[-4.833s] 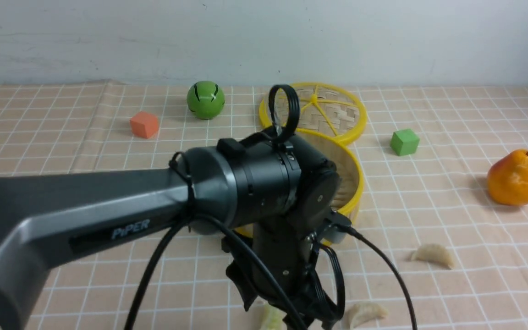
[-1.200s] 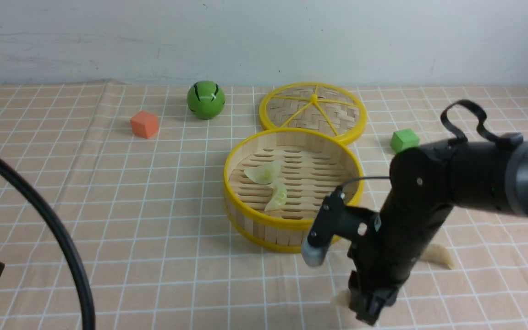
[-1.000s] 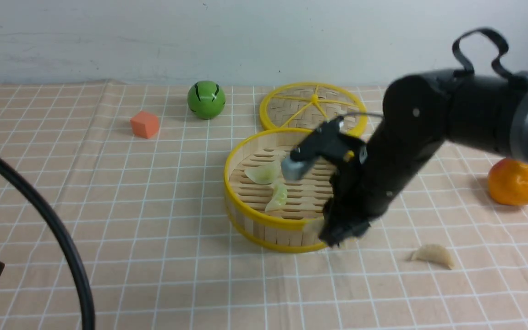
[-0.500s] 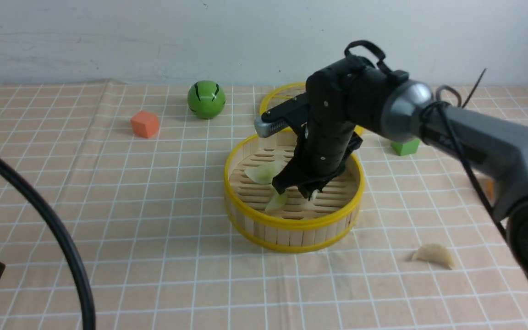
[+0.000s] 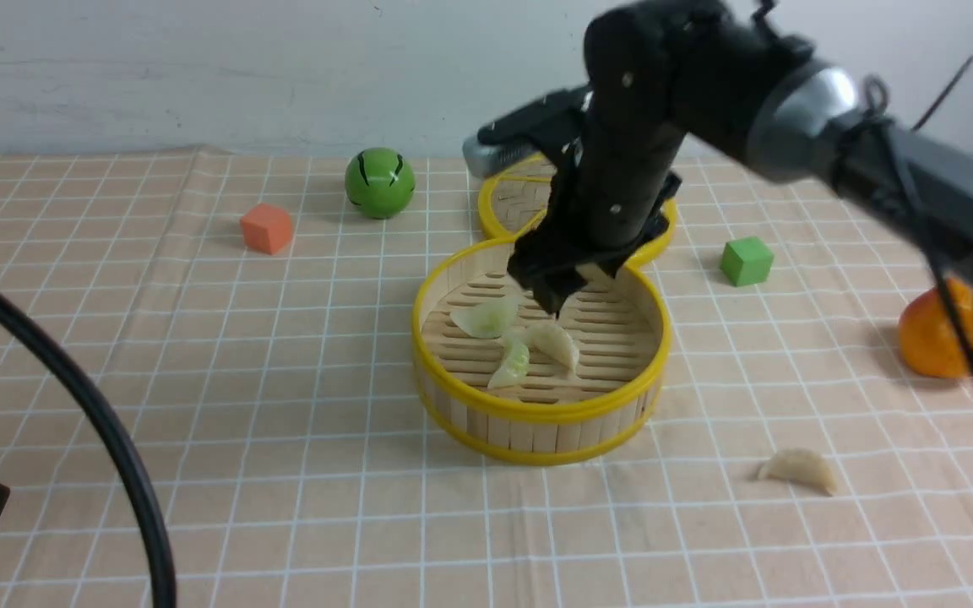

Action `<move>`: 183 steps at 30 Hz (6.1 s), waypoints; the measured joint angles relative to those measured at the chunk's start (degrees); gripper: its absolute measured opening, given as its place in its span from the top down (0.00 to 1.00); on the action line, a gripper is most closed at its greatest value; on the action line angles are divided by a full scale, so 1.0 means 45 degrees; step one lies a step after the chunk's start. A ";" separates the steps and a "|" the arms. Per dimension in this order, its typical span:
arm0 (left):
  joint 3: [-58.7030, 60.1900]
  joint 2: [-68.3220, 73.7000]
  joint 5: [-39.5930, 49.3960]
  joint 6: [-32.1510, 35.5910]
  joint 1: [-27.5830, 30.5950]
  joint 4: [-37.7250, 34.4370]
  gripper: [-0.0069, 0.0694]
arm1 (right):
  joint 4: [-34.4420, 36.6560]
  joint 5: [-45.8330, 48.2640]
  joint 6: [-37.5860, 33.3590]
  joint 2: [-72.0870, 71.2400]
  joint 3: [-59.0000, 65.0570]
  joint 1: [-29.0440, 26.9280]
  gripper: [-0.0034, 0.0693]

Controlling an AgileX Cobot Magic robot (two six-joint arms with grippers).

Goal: Put the dumplings into the steamer on the table with the brown tablecloth.

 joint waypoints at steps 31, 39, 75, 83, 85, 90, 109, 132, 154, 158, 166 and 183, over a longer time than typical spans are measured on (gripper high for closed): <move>0.0000 0.0000 0.0000 0.0017 0.0000 -0.0308 0.90 | 0.1265 -0.3367 -0.4994 -0.1826 0.9945 -0.4072 0.21; 0.0000 0.0000 0.0000 0.0017 0.0000 -0.0335 0.90 | 0.1328 -0.3246 -0.5016 -0.1692 0.9656 -0.4072 0.67; 0.0070 -0.0324 -0.0338 0.0053 0.0000 -0.0323 0.88 | 0.0975 -0.2338 0.1700 0.1734 0.1233 -0.1407 0.33; 0.3414 -0.4002 -0.3087 0.0053 0.0000 -0.0582 0.88 | 0.2531 0.0068 0.0491 -0.1048 0.0494 -0.1380 0.48; 0.4886 -0.5371 -0.4182 -0.0015 0.0000 -0.0683 0.88 | 0.3340 0.0125 -0.0275 -0.2201 0.0697 -0.1202 0.59; 0.7385 -0.7886 -0.6798 -0.0218 0.0000 -0.0747 0.88 | 0.3802 0.0228 -0.1176 -0.4596 0.2289 -0.0436 0.88; 0.9077 -0.9268 -0.7766 -0.0256 0.0000 -0.0747 0.86 | 0.3837 -0.7450 -0.1844 -1.5884 1.4786 0.1389 0.96; 0.9077 -0.9268 -0.7574 -0.0256 0.0000 -0.0747 0.83 | 0.3791 -0.6888 -0.1844 -1.9635 1.7076 0.1389 0.94; 0.9077 -0.9268 -0.7536 -0.0256 0.0000 -0.0731 0.81 | 0.0420 -1.0886 0.3135 -2.7064 2.6238 -0.6168 0.98; 0.9077 -0.9268 -0.7535 -0.0256 0.0000 -0.0735 0.81 | 0.0397 -1.0818 0.3407 -2.7124 2.7279 -0.6854 0.98; 0.9077 -0.9268 -0.7535 -0.0256 0.0000 -0.0735 0.81 | 0.0202 -1.0862 0.3431 -2.7124 2.7405 -0.6973 0.98; 0.9077 -0.9268 -0.7535 -0.0256 0.0000 -0.0735 0.79 | 0.0321 -1.0658 0.3441 -2.7124 2.7392 -0.6973 0.97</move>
